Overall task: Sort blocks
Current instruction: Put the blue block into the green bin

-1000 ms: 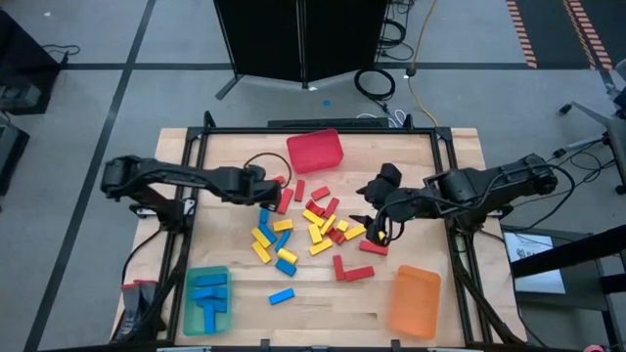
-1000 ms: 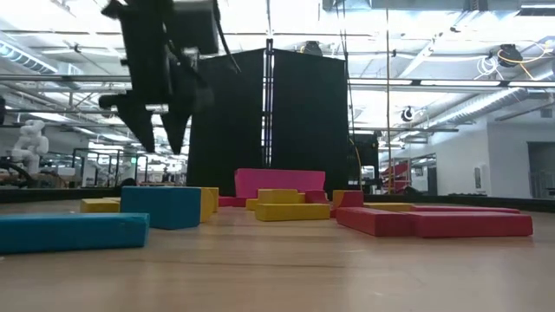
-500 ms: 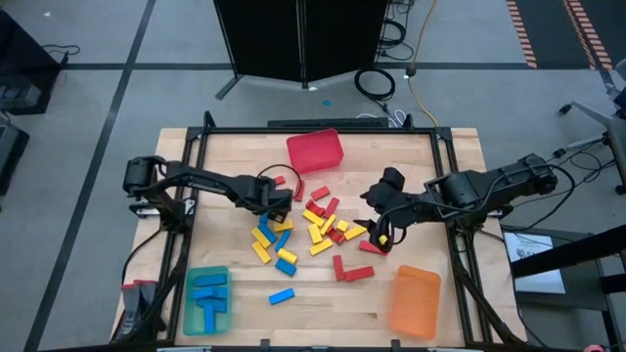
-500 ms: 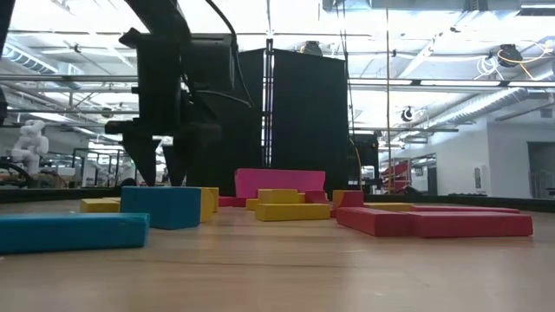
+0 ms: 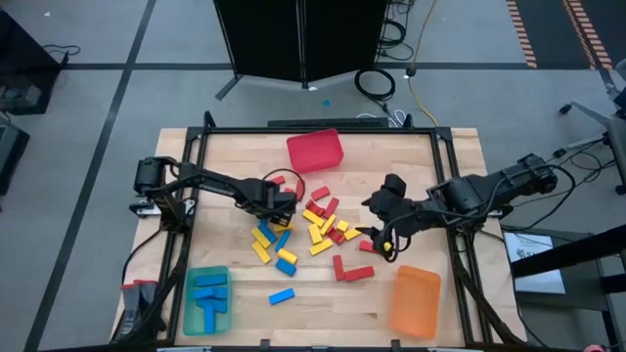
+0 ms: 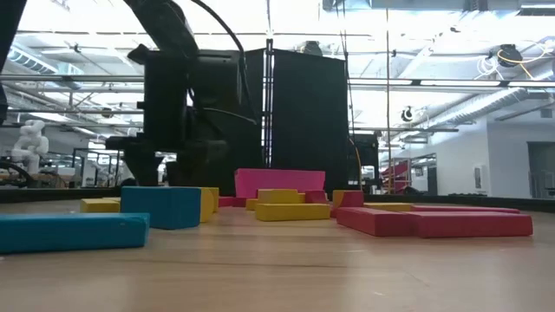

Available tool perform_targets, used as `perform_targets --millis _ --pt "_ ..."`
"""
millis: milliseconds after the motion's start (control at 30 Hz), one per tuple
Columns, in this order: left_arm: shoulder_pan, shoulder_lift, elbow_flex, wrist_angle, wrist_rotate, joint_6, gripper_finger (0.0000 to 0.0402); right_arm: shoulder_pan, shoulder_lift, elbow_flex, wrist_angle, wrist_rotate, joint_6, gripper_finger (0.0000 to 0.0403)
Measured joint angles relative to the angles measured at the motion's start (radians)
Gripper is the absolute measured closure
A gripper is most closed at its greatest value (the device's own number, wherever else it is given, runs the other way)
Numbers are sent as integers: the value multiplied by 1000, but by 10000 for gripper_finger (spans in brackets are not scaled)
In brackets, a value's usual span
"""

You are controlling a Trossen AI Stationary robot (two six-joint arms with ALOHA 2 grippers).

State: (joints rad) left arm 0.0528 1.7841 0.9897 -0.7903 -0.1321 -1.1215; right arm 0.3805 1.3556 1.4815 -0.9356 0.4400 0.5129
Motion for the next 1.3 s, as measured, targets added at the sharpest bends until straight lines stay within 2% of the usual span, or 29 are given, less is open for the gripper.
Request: perform_targets --millis 200,467,600,800,967,1133,1300 --pt "-2 1 0 10 -13 73 299 14 0 0 0 1 12 96" --pt "-3 -36 9 -21 -71 167 301 15 0 0 -2 1 26 96" --pt "-2 -121 40 -14 -112 170 301 15 0 0 -2 4 25 96" --pt "-33 -279 82 -16 -96 185 301 15 0 0 -2 6 22 96" --pt "-135 -436 145 -15 -101 202 301 15 0 0 -9 6 22 96" --pt "-298 -584 185 -65 -82 206 301 15 0 0 -14 6 22 96" --pt "-523 -671 190 -128 -81 18 301 15 0 0 -14 5 23 96"
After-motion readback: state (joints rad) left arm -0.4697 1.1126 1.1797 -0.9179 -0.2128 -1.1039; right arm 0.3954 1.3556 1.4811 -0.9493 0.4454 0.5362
